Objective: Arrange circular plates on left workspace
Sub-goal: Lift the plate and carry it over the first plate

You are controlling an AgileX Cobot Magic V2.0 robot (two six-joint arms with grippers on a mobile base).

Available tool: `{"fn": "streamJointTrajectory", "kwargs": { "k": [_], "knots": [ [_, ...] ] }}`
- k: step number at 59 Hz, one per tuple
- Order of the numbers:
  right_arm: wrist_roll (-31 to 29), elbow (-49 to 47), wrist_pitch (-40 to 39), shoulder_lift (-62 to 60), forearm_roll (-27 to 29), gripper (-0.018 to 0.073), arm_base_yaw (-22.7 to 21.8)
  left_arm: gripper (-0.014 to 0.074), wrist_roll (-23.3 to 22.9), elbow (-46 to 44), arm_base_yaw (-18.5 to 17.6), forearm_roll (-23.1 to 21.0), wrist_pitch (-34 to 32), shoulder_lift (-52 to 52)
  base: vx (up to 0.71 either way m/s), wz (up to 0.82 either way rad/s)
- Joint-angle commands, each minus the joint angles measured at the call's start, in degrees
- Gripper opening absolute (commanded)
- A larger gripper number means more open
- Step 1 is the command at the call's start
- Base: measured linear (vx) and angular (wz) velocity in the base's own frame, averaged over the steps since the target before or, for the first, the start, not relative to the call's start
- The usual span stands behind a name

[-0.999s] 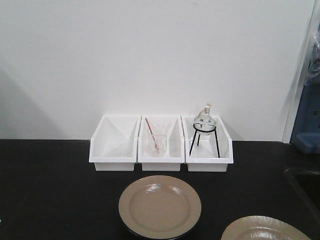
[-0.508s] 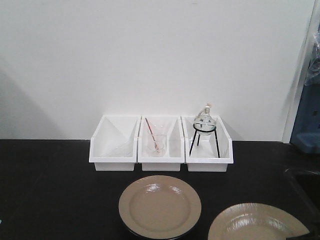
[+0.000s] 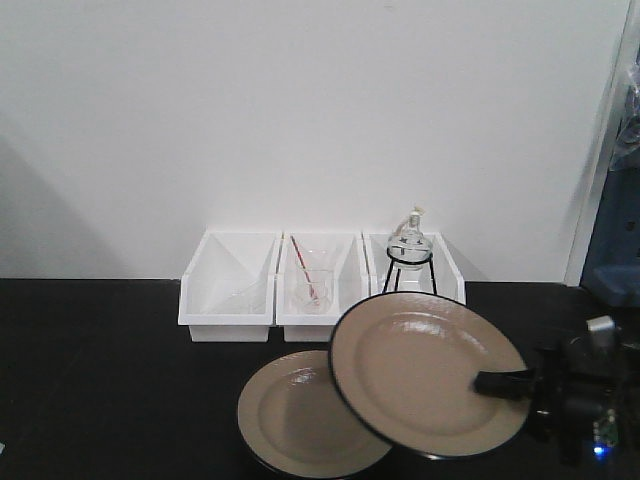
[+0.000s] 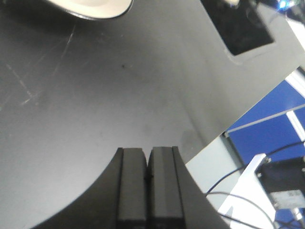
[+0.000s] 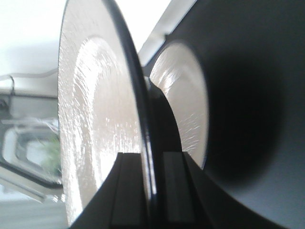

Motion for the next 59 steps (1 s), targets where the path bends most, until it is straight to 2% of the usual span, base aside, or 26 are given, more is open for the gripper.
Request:
{"fn": "streamJointTrajectory", "kwargs": {
  "k": [1,12,18,24,33,59],
  "knots": [
    [-0.52,-3.1,-0.8,-3.36,8.24,-0.0004,4.76,-0.0001,-0.17,-1.02,-0.19,-2.07,1.76,-0.93,0.0,0.0],
    [0.65,-8.76,-15.2,-3.3,8.24,-0.0004,14.38,-0.0001,-0.19,-1.02,-0.19,-1.13,1.87,-0.93,0.0,0.0],
    [1.35,-11.26,-20.8,-2.95,8.24,-0.0004,17.32,-0.0001,-0.19,-1.02,-0.19,-1.14,1.81,-0.93,0.0,0.0],
    [2.66,-13.83,-22.62,-0.88,8.24,-0.0004,19.5,-0.0001,-0.19,-1.02,-0.19,-1.14,1.75,-0.93,0.0,0.0],
    [4.81,-17.42,-22.11,3.73,8.19,-0.0004,20.71,-0.0001,-0.19,-1.02,-0.19,-1.14,1.75,-0.93,0.0,0.0],
    [4.47,-17.94,-21.78,8.65,8.19,0.0014,20.71,-0.0001,-0.19,-1.02,-0.19,-1.14,1.64,-0.93,0.0,0.0]
  ]
}}
